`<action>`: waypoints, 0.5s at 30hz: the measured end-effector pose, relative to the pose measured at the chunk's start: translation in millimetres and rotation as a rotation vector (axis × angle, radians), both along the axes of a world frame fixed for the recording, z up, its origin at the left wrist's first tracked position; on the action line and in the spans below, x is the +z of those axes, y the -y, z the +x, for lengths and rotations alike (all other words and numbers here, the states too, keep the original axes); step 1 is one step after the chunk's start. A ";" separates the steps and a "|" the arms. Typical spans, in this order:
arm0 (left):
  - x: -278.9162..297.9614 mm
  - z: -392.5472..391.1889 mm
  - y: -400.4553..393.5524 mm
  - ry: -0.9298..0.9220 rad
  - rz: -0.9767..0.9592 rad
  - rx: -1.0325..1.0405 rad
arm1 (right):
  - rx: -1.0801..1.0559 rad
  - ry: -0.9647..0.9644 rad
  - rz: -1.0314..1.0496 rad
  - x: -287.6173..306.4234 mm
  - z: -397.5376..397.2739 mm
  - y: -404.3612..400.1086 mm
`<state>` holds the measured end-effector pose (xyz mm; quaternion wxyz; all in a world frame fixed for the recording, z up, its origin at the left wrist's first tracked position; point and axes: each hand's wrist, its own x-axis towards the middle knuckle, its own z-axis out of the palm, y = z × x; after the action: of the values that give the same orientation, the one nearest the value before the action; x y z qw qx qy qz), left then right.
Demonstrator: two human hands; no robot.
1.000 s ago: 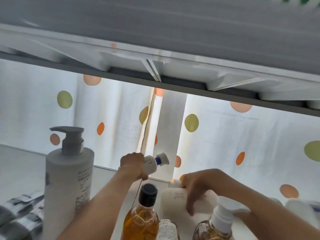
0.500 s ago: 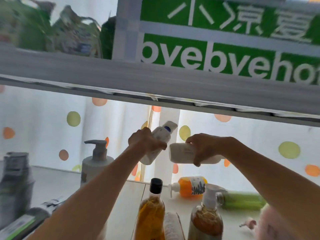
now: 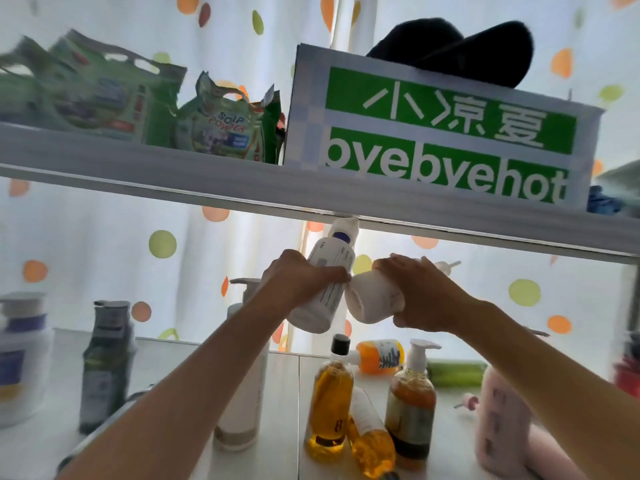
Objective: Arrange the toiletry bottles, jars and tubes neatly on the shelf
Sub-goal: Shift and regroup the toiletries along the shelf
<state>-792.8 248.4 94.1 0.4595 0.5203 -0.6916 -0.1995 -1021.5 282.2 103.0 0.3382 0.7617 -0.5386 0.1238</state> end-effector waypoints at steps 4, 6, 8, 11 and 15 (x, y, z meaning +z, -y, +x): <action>-12.4 20.5 -39.9 -0.034 -0.008 -0.026 | 0.066 0.015 -0.036 -16.1 17.2 -33.7; -20.5 29.1 -61.2 -0.039 -0.004 -0.012 | 0.114 0.025 -0.048 -25.0 24.2 -49.2; -29.5 39.0 -83.7 -0.030 0.001 0.000 | 0.183 0.041 -0.071 -34.2 30.3 -64.7; -42.6 54.1 -113.4 -0.027 -0.002 0.044 | 0.302 0.103 -0.114 -48.1 39.4 -84.7; -56.4 72.5 -152.9 -0.055 0.049 0.137 | 0.401 0.146 -0.145 -71.1 48.7 -105.5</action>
<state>-720.3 401.3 37.7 0.4780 0.5719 -0.6364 -0.1986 -972.8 387.7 31.9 0.3209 0.8162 -0.3891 0.2817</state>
